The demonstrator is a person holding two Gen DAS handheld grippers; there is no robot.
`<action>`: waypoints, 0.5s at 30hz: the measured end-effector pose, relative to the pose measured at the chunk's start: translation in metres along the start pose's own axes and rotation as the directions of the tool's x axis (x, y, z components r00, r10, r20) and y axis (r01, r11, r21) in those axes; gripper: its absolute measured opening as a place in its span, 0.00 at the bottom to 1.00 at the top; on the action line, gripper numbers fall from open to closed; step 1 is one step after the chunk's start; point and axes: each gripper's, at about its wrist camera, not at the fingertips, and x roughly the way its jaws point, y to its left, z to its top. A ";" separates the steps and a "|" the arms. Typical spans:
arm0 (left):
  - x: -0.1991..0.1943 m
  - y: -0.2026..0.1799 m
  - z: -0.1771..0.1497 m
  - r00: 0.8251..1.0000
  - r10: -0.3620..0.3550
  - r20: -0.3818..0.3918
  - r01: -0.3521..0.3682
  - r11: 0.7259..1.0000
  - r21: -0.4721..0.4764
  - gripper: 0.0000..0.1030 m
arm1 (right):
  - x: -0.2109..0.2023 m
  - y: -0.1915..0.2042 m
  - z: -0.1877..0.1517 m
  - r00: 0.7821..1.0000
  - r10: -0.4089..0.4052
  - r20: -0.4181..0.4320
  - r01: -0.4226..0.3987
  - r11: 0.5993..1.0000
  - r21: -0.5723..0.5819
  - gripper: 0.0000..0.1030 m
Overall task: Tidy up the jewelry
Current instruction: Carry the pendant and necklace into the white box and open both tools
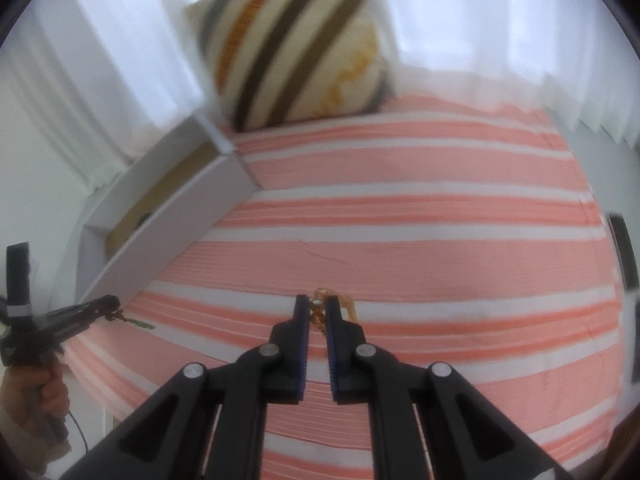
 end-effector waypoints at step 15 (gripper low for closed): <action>-0.085 0.093 0.051 0.995 0.035 0.090 -0.017 0.981 -0.194 0.06 | 0.005 0.173 0.095 0.974 0.226 0.009 -0.217 0.943 -0.252 0.08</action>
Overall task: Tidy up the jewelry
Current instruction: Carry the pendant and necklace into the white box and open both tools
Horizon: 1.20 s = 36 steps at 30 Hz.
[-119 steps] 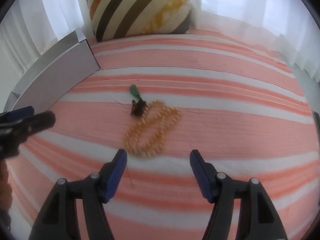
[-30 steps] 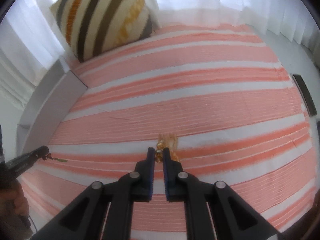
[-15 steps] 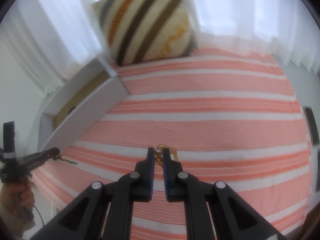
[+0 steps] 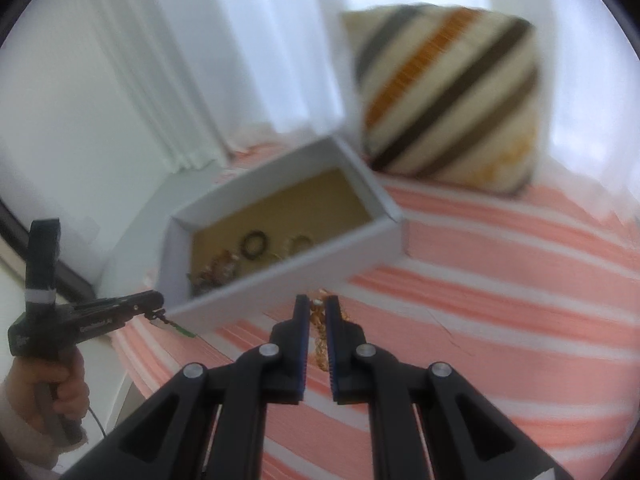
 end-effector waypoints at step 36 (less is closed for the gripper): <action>0.089 0.075 0.108 0.997 0.073 -0.011 -0.073 0.983 -0.165 0.07 | 0.224 0.113 0.131 0.984 0.015 -0.180 -0.059 0.968 -0.243 0.08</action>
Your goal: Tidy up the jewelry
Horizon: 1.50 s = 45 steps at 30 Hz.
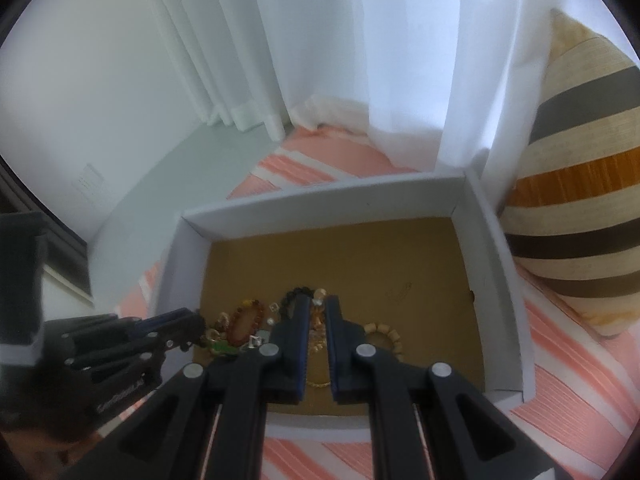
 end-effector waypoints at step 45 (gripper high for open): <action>-0.082 0.004 -0.020 0.942 0.325 0.088 -0.316 0.943 -0.107 0.95 | -0.064 0.016 -0.036 0.987 -0.158 -0.002 0.158 0.987 0.014 0.77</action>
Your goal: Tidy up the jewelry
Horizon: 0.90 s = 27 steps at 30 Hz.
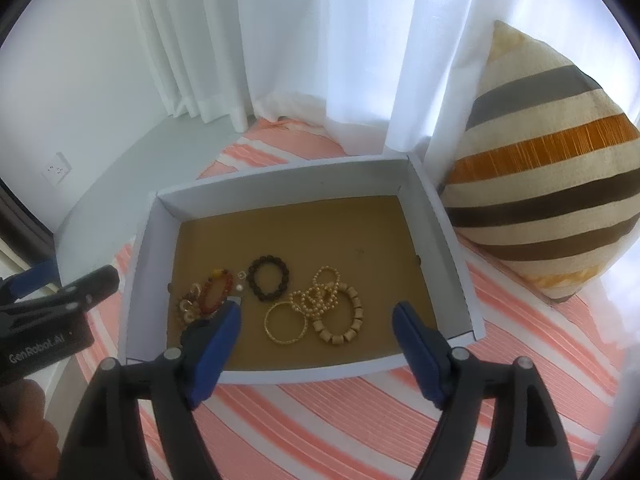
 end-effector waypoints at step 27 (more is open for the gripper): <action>-0.010 0.007 -0.001 1.000 0.007 -0.013 -0.007 1.000 -0.015 0.99 | -0.010 0.002 0.001 1.000 0.002 -0.016 -0.003 1.000 -0.030 0.78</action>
